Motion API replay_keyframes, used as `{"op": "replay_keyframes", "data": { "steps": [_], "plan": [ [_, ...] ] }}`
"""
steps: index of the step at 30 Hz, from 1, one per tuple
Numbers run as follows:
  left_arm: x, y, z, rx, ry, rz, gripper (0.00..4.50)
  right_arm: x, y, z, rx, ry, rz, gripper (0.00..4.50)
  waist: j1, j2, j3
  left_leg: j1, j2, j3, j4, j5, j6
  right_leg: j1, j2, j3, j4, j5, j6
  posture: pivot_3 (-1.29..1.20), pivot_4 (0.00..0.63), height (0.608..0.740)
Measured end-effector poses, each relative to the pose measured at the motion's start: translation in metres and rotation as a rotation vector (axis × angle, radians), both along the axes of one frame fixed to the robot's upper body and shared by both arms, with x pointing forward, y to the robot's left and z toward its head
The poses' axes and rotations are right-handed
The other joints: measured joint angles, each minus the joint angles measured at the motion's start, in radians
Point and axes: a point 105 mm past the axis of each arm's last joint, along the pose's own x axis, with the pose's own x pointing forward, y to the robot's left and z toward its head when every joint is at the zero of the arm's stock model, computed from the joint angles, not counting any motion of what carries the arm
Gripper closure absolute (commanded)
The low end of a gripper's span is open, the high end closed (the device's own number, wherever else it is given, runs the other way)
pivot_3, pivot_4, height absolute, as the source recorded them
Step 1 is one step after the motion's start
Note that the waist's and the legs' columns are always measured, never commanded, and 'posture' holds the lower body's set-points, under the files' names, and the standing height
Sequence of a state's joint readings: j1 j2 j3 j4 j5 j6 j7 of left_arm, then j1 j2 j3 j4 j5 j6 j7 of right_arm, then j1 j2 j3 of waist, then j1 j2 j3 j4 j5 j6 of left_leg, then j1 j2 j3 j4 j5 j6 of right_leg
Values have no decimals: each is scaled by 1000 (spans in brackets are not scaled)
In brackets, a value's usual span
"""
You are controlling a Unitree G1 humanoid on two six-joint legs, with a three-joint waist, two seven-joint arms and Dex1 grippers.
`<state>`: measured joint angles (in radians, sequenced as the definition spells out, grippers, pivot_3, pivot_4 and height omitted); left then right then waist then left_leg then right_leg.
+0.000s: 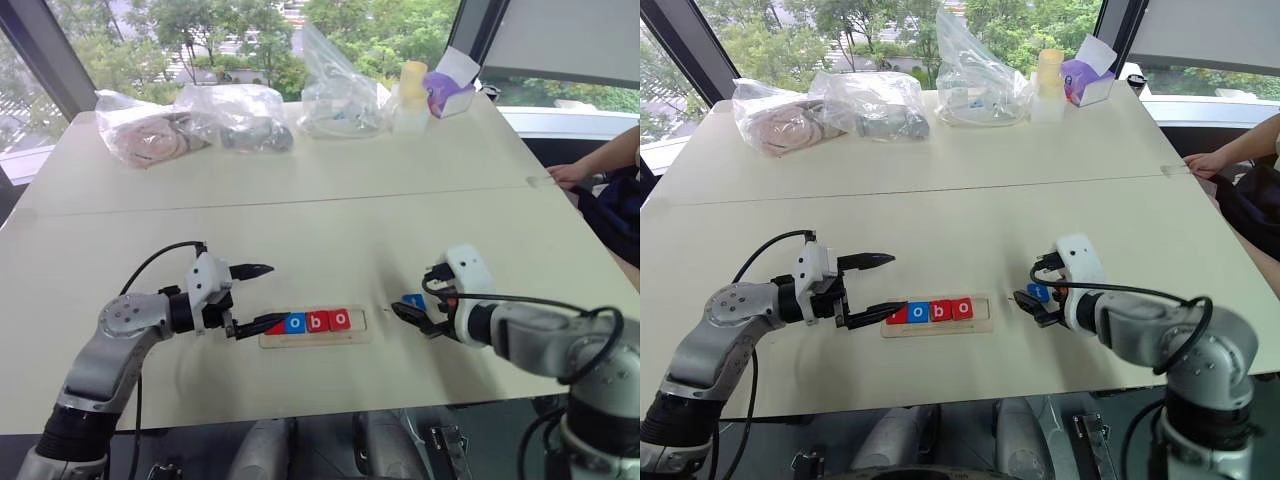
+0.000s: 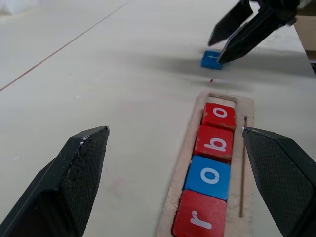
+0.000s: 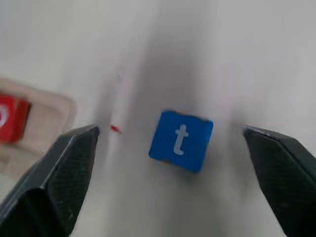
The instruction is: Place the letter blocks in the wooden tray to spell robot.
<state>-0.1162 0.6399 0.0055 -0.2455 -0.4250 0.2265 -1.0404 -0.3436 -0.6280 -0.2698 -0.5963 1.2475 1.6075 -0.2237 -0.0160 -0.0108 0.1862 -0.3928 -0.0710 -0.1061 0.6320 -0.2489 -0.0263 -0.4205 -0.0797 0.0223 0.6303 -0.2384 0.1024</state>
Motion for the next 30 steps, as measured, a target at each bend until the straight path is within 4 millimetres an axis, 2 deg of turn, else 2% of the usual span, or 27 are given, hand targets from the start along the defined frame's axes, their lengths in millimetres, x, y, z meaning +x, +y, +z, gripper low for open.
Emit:
{"op": "replay_keyframes", "data": {
  "steps": [3,6,11,16,23,26,29,30],
  "plan": [
    [1,-2,0,-8,0,-1,0,0,3,19,-54,-9,145,34,2,0,0,0,0,0,0,0,1,1,1,-2,-1,-1,1,0,150,740],
    [2,-2,0,-10,-1,0,0,1,-4,20,-131,-21,255,34,6,0,0,-1,-1,-1,0,-1,2,2,-1,-3,-2,-2,3,0,150,740],
    [2,-3,1,-13,-8,-2,0,16,-19,-1,-206,-97,476,34,0,-1,1,0,-1,1,1,-2,2,4,-1,-2,-4,-2,4,0,150,740],
    [-1,-2,-2,-13,8,-5,0,21,-30,-22,-293,-141,673,34,2,-1,1,1,-1,1,1,-2,2,3,-1,-2,-3,-2,4,0,150,740],
    [-9,-1,4,-18,17,-35,0,21,-27,-37,-283,-172,814,34,5,0,1,1,-1,0,1,-2,2,3,-2,-1,-3,-2,4,0,150,740],
    [-9,0,4,-13,17,-34,0,21,-26,-37,-283,-180,834,801,6,-1,1,1,-1,0,1,-2,2,3,-2,-1,-3,-2,3,0,150,740],
    [-9,1,5,-11,16,-32,0,20,-23,-40,-279,-190,852,2225,6,0,1,1,-1,0,1,-2,2,3,-2,-1,-3,-2,3,0,150,740],
    [-9,1,5,-11,16,-32,0,20,-23,-40,-280,-190,856,2889,6,0,1,1,-1,0,1,-2,2,3,-2,-1,-3,-2,3,0,150,740]
  ]
}}
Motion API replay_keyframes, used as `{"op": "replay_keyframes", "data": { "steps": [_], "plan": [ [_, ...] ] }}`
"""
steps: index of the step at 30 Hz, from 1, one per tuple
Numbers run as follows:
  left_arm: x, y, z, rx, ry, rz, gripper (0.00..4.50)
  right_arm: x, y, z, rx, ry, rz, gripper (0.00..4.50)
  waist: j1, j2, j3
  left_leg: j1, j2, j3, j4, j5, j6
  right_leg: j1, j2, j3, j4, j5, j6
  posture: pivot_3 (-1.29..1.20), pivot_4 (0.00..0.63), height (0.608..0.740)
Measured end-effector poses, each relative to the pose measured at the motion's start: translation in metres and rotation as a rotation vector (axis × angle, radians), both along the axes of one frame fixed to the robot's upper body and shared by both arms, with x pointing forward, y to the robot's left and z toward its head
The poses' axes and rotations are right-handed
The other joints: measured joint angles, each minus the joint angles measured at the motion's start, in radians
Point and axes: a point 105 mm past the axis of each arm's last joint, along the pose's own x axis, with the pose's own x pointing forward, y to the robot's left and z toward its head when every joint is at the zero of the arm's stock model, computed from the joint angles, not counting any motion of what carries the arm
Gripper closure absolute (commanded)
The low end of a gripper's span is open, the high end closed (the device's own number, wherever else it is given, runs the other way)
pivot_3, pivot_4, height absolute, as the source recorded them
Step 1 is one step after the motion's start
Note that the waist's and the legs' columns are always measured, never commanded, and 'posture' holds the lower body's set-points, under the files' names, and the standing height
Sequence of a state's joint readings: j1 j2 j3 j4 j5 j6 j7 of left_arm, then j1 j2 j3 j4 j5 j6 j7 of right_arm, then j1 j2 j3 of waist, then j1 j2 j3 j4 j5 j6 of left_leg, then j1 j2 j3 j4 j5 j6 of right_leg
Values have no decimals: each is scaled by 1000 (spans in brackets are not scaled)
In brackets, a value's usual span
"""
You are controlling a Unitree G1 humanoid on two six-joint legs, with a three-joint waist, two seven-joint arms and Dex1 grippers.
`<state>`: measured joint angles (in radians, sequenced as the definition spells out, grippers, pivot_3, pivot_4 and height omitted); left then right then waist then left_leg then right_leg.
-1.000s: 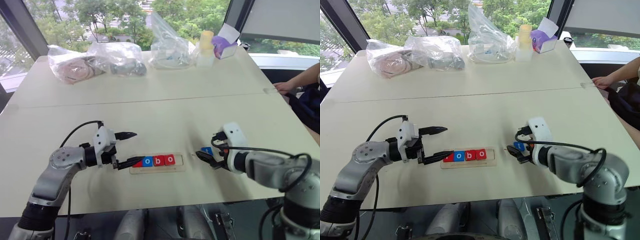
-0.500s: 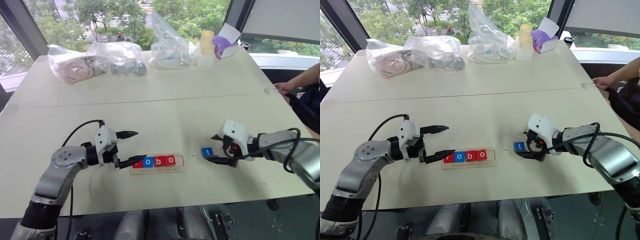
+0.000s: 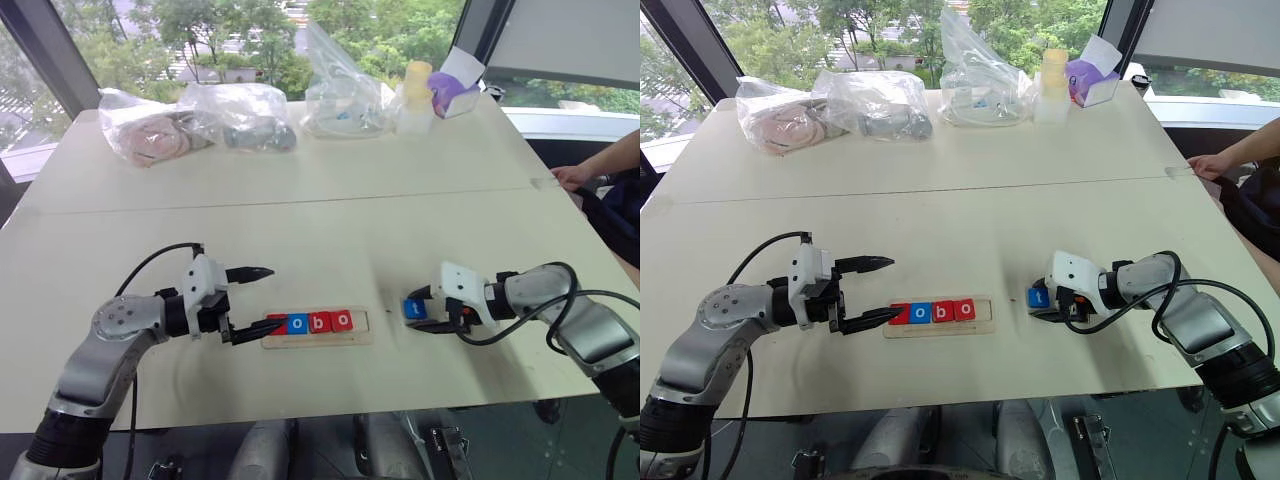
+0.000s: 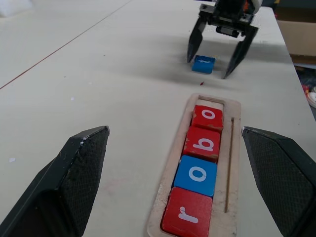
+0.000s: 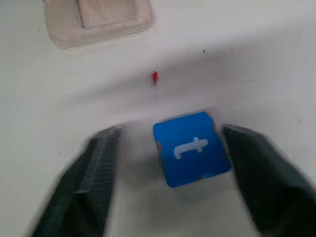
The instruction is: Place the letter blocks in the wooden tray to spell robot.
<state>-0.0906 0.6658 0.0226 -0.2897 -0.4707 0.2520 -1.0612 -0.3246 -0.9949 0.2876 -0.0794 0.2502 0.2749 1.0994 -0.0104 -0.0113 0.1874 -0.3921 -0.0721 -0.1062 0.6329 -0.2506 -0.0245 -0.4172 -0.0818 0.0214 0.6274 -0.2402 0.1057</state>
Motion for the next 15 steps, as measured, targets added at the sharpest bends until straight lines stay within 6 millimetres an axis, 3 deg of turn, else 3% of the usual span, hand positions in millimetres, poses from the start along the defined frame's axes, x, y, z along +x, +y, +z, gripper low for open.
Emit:
{"op": "replay_keyframes", "data": {
  "steps": [1,2,7,11,15],
  "plan": [
    [0,0,0,0,0,0,0,0,0,0,1,-2,2,3258,0,0,0,0,0,0,0,0,0,0,0,0,0,0,0,0,150,740],
    [0,0,0,0,-1,0,0,0,0,1,-2,-9,3,3346,0,0,0,0,0,0,0,0,0,0,0,0,0,0,0,0,150,740],
    [1,0,1,0,-2,0,0,1,1,3,-10,-32,6,3346,0,0,0,0,0,0,0,0,0,0,0,0,0,0,0,0,150,740],
    [3,-1,5,1,-18,-4,0,-11,32,16,53,-28,94,3346,0,0,0,0,0,-1,0,0,0,-1,0,0,1,0,0,0,150,740],
    [3,-1,5,2,-14,-6,0,-17,45,16,75,-5,119,3346,1,0,0,0,0,0,0,0,0,-1,0,0,1,0,0,0,150,740]
  ]
}}
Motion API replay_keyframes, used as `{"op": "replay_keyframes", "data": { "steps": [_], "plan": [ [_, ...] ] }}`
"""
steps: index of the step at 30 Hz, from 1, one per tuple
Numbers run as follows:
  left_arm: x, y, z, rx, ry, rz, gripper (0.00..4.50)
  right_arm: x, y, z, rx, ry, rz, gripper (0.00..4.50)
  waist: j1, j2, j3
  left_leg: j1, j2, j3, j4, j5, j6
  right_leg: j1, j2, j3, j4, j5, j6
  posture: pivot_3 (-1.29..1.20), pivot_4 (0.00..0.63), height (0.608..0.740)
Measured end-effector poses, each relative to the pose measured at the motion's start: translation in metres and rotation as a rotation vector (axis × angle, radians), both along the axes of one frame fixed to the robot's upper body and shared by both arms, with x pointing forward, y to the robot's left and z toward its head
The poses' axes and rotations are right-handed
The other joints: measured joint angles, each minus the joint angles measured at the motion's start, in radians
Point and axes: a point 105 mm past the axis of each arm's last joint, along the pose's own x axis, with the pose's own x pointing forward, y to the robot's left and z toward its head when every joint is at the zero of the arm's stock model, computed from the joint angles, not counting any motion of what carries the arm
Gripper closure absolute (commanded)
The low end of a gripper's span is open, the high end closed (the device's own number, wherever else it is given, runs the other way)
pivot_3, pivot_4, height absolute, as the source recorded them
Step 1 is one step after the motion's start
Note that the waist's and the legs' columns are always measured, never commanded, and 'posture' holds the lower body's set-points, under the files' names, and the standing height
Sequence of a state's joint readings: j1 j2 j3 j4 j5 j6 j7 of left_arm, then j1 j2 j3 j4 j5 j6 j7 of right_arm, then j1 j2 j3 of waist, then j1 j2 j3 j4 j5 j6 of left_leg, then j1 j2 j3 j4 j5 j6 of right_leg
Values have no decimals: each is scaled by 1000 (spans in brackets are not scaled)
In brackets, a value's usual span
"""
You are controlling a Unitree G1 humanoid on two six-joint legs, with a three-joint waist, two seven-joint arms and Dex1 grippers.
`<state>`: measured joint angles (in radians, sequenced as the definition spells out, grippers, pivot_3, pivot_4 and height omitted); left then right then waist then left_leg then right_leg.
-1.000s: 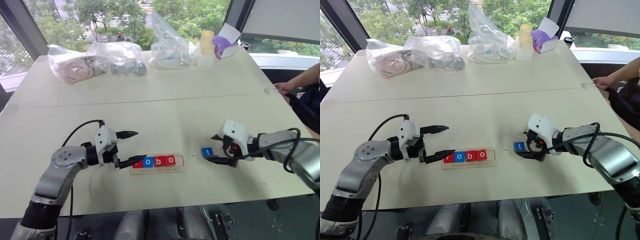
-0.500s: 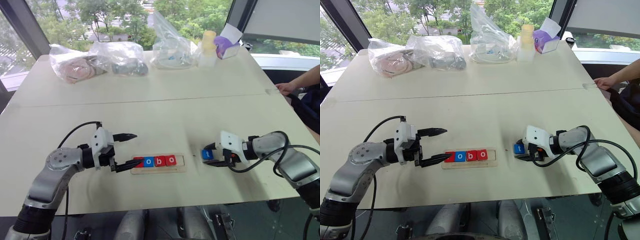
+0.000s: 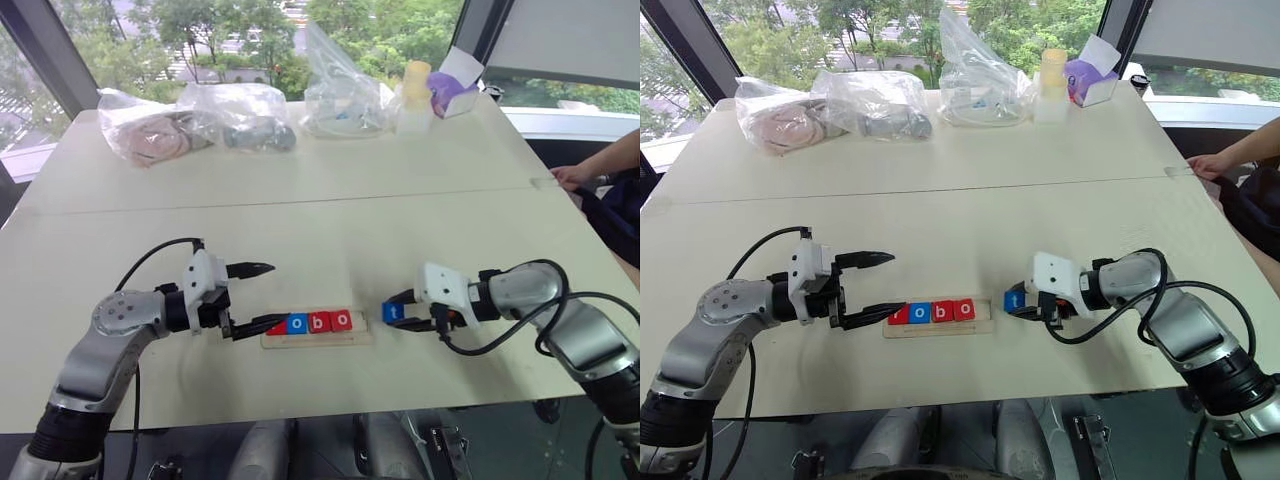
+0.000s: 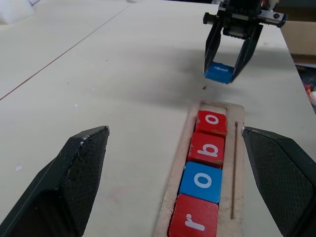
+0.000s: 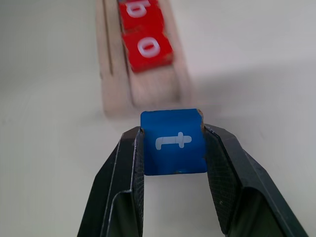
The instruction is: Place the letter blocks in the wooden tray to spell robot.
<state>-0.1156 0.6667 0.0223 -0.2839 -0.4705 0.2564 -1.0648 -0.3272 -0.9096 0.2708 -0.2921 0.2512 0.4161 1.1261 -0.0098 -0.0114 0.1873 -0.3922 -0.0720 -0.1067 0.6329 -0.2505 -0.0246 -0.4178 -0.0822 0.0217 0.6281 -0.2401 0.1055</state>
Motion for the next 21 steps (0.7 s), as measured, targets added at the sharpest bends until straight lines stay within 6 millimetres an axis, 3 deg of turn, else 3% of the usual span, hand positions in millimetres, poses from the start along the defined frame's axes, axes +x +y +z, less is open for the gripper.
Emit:
{"op": "replay_keyframes", "data": {
  "steps": [9,21],
  "plan": [
    [-1,0,-1,1,6,5,0,3,25,-2,14,11,41,3346,-1,0,0,0,0,0,0,0,0,0,0,0,0,0,0,0,150,740],
    [-3,0,-3,1,13,21,0,7,31,-13,-22,17,54,3346,-1,0,0,0,0,0,0,0,0,0,0,0,0,0,0,0,150,740]
  ]
}}
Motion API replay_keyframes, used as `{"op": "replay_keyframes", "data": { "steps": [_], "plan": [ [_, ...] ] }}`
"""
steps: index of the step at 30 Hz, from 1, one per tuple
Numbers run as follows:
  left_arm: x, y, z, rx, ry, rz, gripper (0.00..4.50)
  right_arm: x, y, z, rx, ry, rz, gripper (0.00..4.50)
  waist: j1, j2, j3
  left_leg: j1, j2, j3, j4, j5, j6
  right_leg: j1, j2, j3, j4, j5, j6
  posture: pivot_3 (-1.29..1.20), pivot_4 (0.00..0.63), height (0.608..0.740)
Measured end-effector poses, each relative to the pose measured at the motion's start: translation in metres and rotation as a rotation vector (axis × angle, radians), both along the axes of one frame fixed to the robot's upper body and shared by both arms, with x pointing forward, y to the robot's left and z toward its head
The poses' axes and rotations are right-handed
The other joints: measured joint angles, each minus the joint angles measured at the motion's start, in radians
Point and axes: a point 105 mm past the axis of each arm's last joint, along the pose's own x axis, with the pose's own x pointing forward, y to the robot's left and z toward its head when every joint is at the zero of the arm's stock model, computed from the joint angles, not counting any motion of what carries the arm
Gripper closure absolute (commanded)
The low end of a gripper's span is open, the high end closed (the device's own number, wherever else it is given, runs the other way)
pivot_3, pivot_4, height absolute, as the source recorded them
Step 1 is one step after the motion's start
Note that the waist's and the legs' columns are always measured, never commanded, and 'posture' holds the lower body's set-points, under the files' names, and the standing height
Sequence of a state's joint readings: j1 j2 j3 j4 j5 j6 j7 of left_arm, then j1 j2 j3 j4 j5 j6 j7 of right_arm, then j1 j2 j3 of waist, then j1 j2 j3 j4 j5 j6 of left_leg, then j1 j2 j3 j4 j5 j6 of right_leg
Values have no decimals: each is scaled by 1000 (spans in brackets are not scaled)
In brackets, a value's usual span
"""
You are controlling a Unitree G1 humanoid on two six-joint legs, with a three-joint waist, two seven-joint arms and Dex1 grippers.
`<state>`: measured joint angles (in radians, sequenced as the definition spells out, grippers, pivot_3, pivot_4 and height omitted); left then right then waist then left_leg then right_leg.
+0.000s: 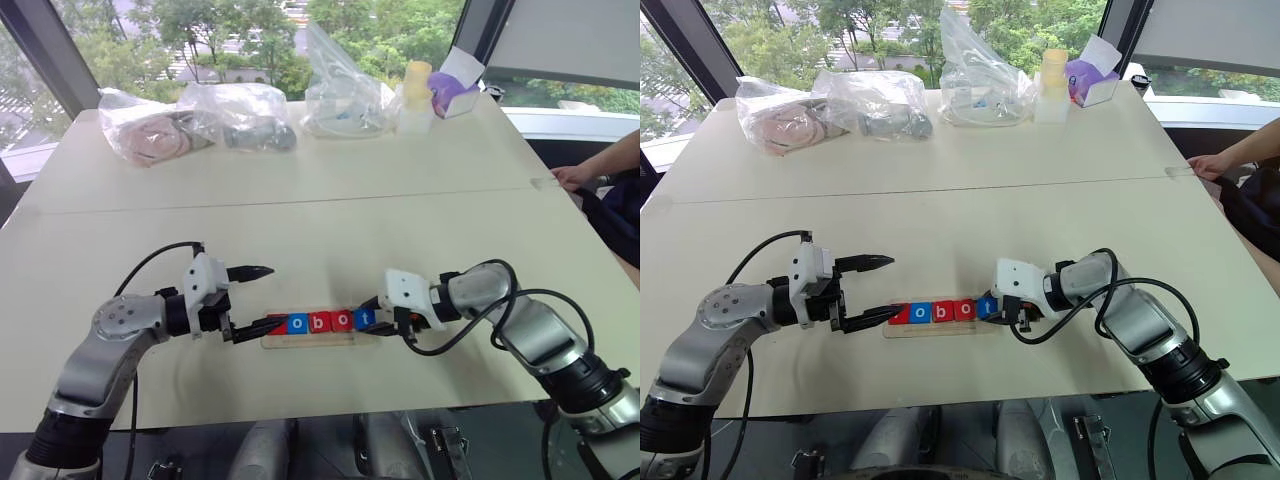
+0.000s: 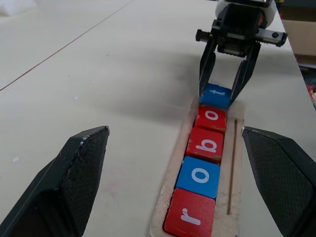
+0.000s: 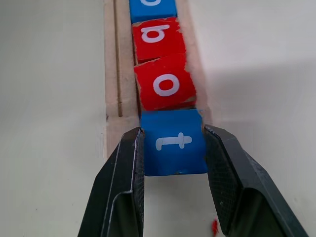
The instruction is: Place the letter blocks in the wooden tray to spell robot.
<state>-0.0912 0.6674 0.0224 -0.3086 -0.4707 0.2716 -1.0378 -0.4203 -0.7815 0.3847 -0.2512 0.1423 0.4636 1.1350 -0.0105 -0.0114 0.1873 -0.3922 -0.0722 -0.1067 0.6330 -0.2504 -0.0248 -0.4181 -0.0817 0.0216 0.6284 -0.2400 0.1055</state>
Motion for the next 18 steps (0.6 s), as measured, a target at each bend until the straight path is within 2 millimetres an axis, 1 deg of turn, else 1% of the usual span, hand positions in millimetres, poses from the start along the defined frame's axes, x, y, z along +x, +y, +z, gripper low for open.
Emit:
{"op": "replay_keyframes", "data": {
  "steps": [8,12,18],
  "plan": [
    [-1,0,-1,0,3,10,0,-1,4,-1,8,11,9,3346,0,0,0,0,0,0,0,0,0,0,0,0,0,0,0,0,150,740],
    [-2,-1,0,0,0,9,0,1,9,3,17,-1,16,3346,-1,0,0,0,0,0,0,0,0,0,0,0,0,0,0,0,150,740],
    [-3,0,-2,0,8,16,0,0,11,1,22,18,12,3346,0,0,0,0,0,0,0,0,0,0,0,0,0,0,0,0,150,740]
  ]
}}
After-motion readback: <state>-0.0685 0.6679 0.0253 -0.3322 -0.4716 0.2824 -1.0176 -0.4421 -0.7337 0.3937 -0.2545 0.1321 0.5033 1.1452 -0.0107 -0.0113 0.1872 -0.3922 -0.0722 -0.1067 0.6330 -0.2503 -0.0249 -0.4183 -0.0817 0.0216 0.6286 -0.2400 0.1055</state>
